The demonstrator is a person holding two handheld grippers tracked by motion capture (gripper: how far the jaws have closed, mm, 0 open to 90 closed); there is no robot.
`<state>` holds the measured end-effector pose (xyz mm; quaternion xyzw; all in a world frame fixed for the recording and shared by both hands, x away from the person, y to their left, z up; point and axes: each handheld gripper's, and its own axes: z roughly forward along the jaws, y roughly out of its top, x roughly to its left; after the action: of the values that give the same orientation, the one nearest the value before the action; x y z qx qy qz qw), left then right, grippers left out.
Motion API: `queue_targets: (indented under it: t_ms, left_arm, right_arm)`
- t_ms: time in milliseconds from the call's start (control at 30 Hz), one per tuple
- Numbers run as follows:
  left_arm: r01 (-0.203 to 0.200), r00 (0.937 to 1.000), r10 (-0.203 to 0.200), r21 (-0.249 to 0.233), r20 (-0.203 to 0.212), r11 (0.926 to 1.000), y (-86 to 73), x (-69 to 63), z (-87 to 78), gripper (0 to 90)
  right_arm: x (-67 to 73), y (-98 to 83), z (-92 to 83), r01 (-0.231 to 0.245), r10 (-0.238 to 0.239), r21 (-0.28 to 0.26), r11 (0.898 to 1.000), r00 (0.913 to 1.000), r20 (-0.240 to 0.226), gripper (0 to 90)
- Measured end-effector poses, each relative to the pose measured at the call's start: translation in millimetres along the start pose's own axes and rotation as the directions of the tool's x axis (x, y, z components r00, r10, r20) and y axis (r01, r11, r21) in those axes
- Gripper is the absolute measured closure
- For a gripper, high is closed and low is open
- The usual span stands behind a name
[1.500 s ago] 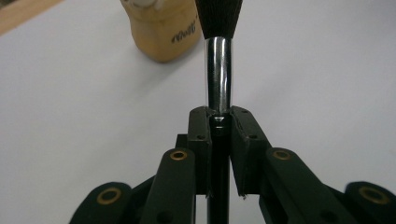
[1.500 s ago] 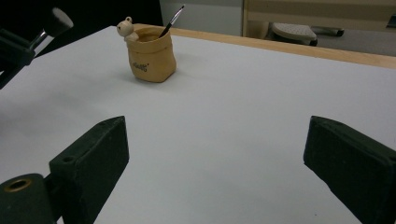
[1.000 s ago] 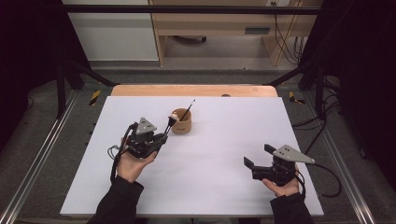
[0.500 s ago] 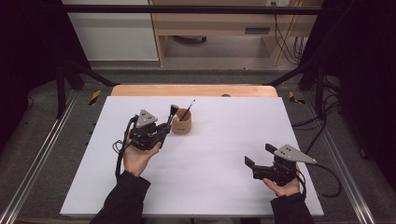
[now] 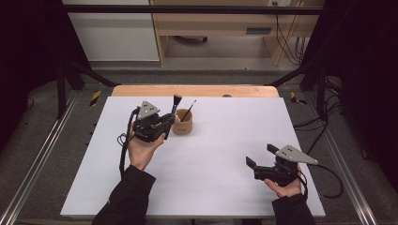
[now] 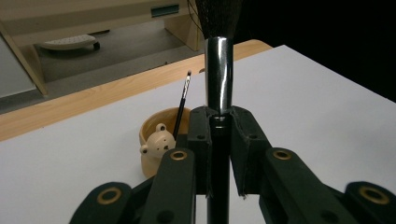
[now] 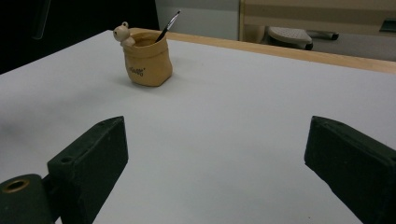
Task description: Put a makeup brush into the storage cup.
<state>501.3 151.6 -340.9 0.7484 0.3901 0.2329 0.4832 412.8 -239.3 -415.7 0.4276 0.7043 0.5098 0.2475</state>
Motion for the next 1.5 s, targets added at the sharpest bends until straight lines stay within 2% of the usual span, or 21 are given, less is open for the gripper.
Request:
queue_targets:
  t_ms: [667,1500]
  left_arm:
    - [-0.017,0.9999,0.017,-0.06,0.0,0.9981,18.9,-11.7,24.1,78.7]
    - [-0.017,0.9997,0.016,-0.065,-0.018,0.9977,31.1,-10.3,61.0,78.6]
  right_arm:
    - [-0.3,0.6,-0.6,-0.002,0.002,-0.008,1.0,1.0,-0.002,6.6]
    - [-0.8,0.9,-0.9,-0.001,0.001,-0.011,1.0,1.0,-0.007,6.7]
